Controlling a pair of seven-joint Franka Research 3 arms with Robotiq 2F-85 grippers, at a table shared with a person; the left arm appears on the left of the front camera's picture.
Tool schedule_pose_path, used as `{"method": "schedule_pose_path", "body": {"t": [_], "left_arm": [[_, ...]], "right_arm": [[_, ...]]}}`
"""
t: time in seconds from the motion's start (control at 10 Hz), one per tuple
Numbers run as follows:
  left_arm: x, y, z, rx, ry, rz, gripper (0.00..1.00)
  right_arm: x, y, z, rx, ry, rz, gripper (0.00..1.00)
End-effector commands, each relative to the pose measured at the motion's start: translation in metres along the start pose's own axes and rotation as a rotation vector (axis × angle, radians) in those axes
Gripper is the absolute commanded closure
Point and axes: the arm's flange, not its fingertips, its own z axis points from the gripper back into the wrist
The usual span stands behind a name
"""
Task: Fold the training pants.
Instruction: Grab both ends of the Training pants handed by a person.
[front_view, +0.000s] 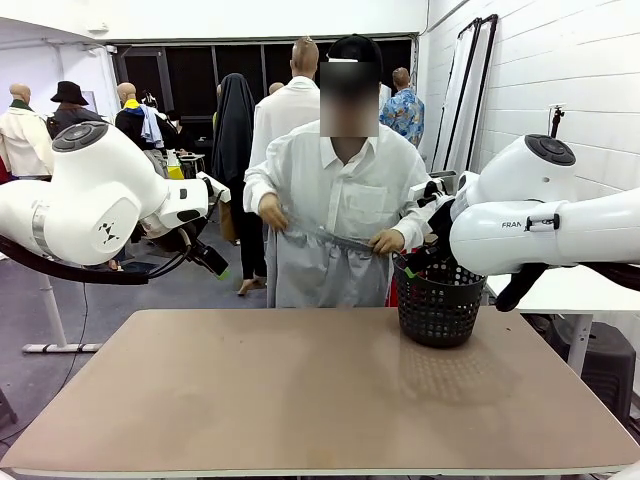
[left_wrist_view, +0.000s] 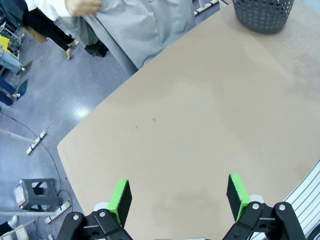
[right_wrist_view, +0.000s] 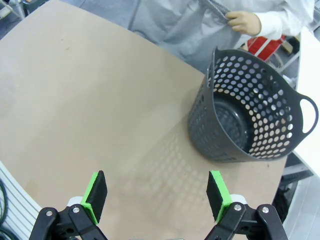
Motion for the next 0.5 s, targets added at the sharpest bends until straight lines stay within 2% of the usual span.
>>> {"method": "schedule_pose_path", "body": {"t": [0.0,0.4], "left_arm": [[-0.0006,0.0009,-0.0002,-0.006,-0.004,-0.009,0.00],[-0.0006,0.0009,-0.0002,-0.006,-0.004,-0.009,0.00]], "right_arm": [[0.0000,0.0002,-0.0002,0.000,0.000,0.001,0.00],[0.0000,0.0002,-0.0002,0.000,0.000,0.001,0.00]]}}
